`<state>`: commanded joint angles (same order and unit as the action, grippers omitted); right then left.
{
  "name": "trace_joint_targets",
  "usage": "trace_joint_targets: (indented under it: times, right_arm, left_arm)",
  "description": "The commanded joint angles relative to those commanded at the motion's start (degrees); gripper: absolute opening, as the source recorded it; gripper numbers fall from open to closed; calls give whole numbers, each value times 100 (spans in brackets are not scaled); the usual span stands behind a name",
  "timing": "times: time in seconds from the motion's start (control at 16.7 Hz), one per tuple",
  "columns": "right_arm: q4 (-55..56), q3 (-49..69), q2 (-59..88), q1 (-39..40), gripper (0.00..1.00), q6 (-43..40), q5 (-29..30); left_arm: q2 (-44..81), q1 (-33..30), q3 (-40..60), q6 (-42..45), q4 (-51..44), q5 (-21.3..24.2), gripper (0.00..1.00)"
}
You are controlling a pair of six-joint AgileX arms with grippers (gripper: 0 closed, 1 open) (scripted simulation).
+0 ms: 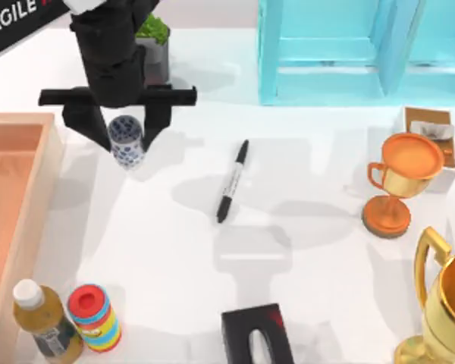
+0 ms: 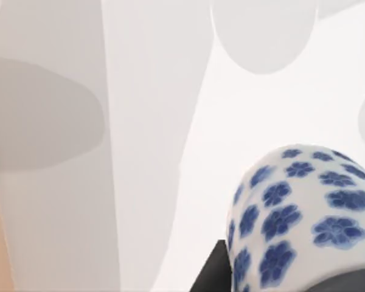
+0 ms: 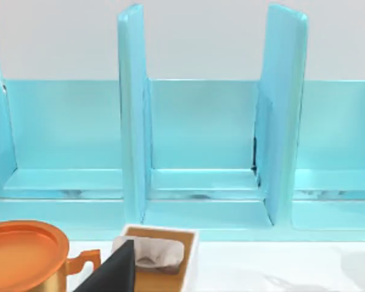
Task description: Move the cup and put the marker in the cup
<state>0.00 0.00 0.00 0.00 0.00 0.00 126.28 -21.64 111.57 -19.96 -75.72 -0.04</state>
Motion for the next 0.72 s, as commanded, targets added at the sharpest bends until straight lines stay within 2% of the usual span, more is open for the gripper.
trace_joint_targets:
  times: [0.18, 0.48, 0.72]
  right_arm:
    - [0, 0, 0, 0, 100, 0, 0]
    - [0, 0, 0, 0, 100, 0, 0]
    - [0, 0, 0, 0, 100, 0, 0]
  left_arm:
    - [28, 57, -120, -18, 91, 10, 0]
    - [110, 19, -774, 8, 885, 3, 0]
    - [116, 12, -836, 14, 952, 1, 0]
